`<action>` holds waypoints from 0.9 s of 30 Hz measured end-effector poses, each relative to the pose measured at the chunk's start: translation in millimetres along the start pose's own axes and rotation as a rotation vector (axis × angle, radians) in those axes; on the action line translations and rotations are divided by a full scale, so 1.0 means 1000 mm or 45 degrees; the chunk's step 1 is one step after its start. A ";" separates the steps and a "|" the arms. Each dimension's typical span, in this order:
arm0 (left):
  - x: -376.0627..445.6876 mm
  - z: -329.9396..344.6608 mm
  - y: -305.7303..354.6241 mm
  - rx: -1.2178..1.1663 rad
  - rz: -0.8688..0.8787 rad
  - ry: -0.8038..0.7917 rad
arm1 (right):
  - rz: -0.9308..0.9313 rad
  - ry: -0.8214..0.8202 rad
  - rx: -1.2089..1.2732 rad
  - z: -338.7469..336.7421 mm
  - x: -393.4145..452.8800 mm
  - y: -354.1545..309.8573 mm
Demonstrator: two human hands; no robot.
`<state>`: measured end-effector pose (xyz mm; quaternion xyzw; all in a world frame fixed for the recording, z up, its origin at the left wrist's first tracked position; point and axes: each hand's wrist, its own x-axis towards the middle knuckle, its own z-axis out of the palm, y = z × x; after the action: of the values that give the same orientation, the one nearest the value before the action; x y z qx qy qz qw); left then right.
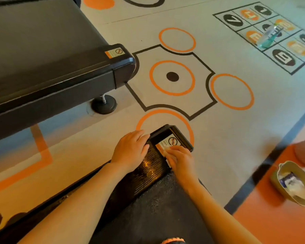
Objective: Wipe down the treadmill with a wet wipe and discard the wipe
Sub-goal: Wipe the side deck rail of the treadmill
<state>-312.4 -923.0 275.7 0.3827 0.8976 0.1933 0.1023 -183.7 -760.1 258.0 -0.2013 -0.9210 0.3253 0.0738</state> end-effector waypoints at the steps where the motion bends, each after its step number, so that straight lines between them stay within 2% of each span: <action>1: 0.005 -0.003 0.004 -0.025 0.004 -0.017 | 0.022 0.022 -0.007 -0.006 -0.005 0.002; 6: 0.018 -0.018 0.048 -0.141 0.122 -0.056 | 0.205 0.172 -0.148 -0.050 -0.046 0.010; 8: 0.014 -0.022 0.071 -0.170 0.187 -0.139 | 0.318 0.207 -0.196 -0.072 -0.072 0.017; 11: 0.003 -0.026 0.107 -0.139 0.325 -0.229 | 0.451 0.363 -0.091 -0.104 -0.122 0.022; 15: -0.012 -0.028 0.150 -0.149 0.520 -0.234 | 0.603 0.522 -0.239 -0.139 -0.182 0.013; 19: -0.008 -0.013 0.182 -0.044 0.704 -0.287 | 0.710 0.646 -0.245 -0.149 -0.218 0.037; 23: -0.005 0.012 0.225 0.001 0.787 -0.289 | 0.884 0.682 -0.031 -0.160 -0.250 0.072; 27: -0.014 0.044 0.287 0.025 0.865 -0.359 | 1.048 0.927 0.449 -0.194 -0.289 0.108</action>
<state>-102.6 -739.7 358.9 0.6827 0.6982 0.1531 0.1514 164.8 -694.5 339.2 -0.6266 -0.6140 0.3857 0.2858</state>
